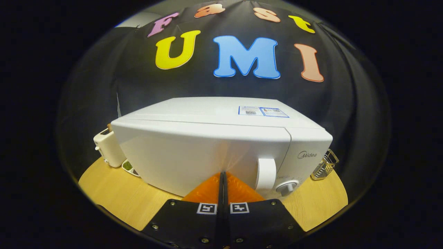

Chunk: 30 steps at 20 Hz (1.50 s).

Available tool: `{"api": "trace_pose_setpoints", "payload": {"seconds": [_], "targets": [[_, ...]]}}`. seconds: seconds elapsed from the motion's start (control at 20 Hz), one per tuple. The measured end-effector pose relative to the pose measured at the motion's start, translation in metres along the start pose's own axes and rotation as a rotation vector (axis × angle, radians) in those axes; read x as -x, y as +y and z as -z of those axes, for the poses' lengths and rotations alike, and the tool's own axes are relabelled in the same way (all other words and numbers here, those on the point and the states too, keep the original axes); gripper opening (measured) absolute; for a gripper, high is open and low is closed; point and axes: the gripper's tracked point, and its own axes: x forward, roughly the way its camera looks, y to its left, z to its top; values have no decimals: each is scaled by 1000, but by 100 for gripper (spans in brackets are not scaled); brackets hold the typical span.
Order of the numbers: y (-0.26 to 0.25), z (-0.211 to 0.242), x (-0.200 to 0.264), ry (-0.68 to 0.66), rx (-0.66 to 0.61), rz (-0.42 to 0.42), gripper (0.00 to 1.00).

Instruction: Open the microwave, put the food inside, and close the microwave door.

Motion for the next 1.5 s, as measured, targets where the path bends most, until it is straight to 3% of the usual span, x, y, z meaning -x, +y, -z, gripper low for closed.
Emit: {"api": "trace_pose_setpoints", "payload": {"seconds": [0.5,0.6,0.65,0.9,1.05,1.5], "targets": [[21,-9,98,-83,-26,-12,1],[30,-16,126,-115,-18,-29,17],[32,-18,141,-133,-6,-34,36],[29,-41,211,-232,35,6,69],[26,-56,248,-300,-3,35,97],[2,-63,316,-387,-23,138,98]]}}
